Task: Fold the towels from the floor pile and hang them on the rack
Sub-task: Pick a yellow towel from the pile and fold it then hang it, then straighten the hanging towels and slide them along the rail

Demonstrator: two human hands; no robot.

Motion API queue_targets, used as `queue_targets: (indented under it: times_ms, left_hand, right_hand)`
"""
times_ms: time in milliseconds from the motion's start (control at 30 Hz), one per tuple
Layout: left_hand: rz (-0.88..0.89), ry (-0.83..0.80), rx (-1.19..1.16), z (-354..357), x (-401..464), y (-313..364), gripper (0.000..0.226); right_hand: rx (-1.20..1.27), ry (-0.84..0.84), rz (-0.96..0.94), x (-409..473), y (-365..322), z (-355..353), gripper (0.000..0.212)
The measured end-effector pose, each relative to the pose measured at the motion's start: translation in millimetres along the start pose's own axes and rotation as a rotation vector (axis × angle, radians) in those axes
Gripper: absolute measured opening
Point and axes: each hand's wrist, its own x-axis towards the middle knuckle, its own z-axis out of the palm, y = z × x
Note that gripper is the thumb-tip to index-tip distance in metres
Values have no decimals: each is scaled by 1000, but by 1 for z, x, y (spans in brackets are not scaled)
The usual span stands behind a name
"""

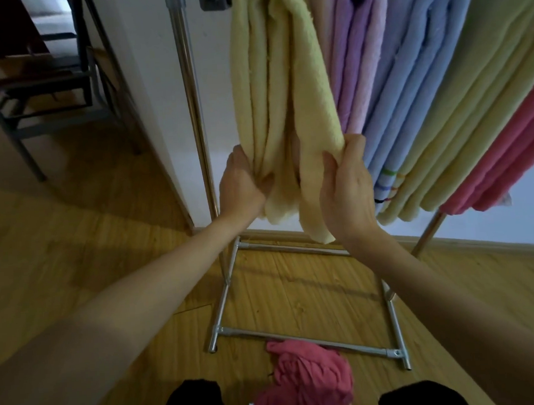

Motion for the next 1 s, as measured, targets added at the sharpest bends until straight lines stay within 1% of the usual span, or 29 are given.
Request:
queue_targets:
  times_ms: [33, 100, 167, 300, 400, 533, 600, 667, 767, 867, 933, 1000]
  left_hand:
    - [9, 41, 30, -3, 2, -4, 51]
    - [11, 102, 86, -14, 5, -11, 41]
    - [4, 135, 127, -27, 6, -18, 40]
    - [-8, 169, 202, -48, 9, -24, 39]
    - [-23, 208, 246, -58, 10, -25, 40]
    - [8, 192, 261, -59, 9, -24, 41]
    - [23, 181, 258, -58, 9, -24, 42]
    - [27, 176, 262, -55, 10, -25, 42]
    - [32, 148, 251, -46, 8, -25, 45]
    - [30, 118, 189, -32, 2, -22, 46]
    - [16, 96, 117, -21, -4, -23, 40]
    - [18, 55, 68, -11, -15, -29, 31]
  right_hand:
    - [22, 2, 13, -1, 0, 0, 8]
    - [70, 0, 5, -5, -1, -2, 6]
    - [115, -12, 1, -12, -6, -1, 14]
    - [190, -22, 61, -27, -20, 8, 29]
    - [159, -47, 54, -28, -26, 24, 30]
    - [-13, -195, 31, -10, -26, 47, 28]
    - [-60, -259, 31, 0, -21, 55, 27]
    - [-123, -299, 43, 8, -15, 59, 21]
    - [-251, -311, 88, 12, -7, 60, 22]
    - [-241, -337, 66, 6, 4, 58, 23]
    - [-233, -380, 42, -4, 16, 56, 22]
    - [-200, -418, 5, -21, 33, 56, 26]
